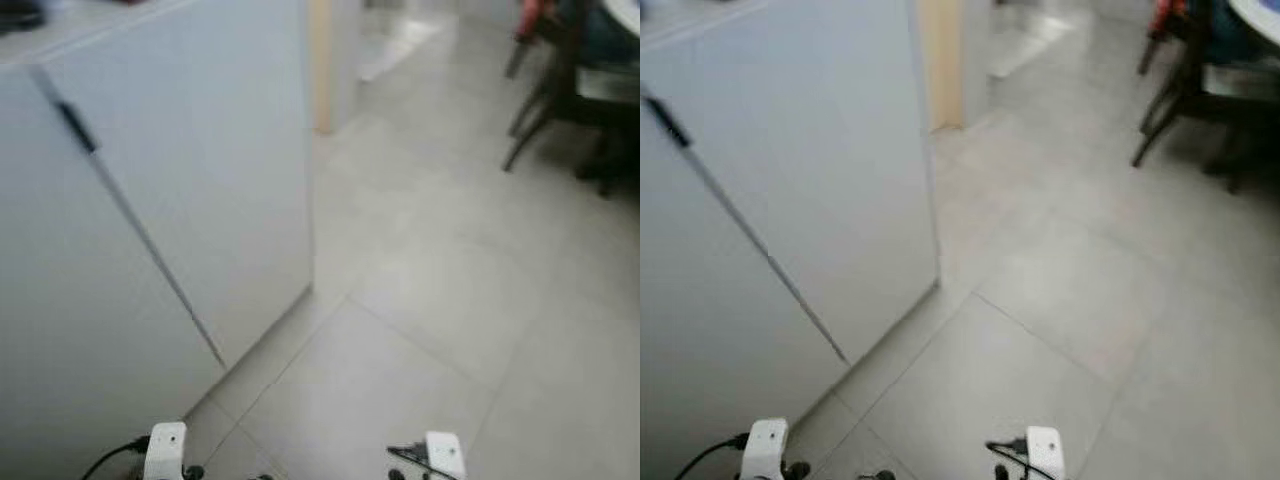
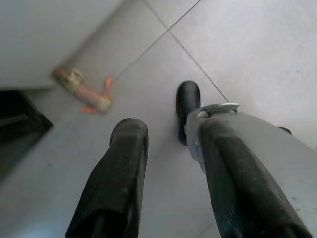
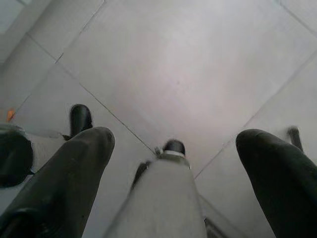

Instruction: Restocking fridge

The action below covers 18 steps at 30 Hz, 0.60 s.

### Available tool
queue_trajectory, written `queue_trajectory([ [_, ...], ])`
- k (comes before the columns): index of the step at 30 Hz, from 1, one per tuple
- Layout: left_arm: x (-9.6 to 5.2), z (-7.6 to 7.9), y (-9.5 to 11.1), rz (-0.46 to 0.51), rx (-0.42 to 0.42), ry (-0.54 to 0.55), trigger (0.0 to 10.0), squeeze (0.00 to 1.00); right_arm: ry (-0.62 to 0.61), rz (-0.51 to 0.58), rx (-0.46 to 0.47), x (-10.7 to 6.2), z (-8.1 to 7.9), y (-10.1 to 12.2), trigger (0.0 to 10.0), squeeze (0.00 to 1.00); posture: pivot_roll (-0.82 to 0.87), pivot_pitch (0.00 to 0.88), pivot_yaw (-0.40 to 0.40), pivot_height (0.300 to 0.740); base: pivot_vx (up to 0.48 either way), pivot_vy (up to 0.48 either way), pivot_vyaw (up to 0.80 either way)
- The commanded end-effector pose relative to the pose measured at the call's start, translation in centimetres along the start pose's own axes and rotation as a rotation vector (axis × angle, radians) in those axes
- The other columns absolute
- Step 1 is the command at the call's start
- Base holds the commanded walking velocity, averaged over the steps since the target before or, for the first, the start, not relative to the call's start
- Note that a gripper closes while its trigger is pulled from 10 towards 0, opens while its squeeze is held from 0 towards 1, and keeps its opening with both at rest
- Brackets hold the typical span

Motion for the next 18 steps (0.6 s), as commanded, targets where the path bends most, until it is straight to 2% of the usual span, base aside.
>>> queue_trajectory([
  [1,-0.06,-0.17,-0.53,-0.024,-0.022,0.010,10.0,0.00,0.006,-0.023,0.005,-0.09,-0.21,-0.77,10.0,0.00,-0.15,0.117,-0.037,0.740,0.000,0.000,0.80],
  [11,-0.05,-0.12,-0.51,-0.024,-0.025,0.010,10.0,0.00,0.004,-0.024,0.004,-0.09,-0.15,-0.76,10.0,0.00,-0.15,0.117,-0.039,0.740,0.000,0.000,0.80],
  [12,-0.04,0.02,-0.52,-0.024,-0.018,0.003,10.0,1.00,0.001,-0.026,0.020,-0.12,-0.03,-0.84,10.0,0.00,-0.15,0.123,-0.045,0.740,0.000,0.000,0.00],
  [18,-0.03,0.25,-0.58,-0.026,-0.029,-0.013,10.0,1.00,-0.002,-0.029,0.040,-0.14,0.08,-0.88,10.0,0.00,-0.15,0.122,-0.046,0.740,0.000,0.000,0.00],
])
Point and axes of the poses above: a point about 5 cm out from each wrist's last joint towards the gripper, its own x axis pointing out of the wrist towards the gripper, its own y axis along the axis of the wrist's last joint, z = x × y, the point moved 1 cm from there along x, pointing out of the wrist towards the gripper, and after that the axes turned 3 degrees about x, right-handed, at the moved point
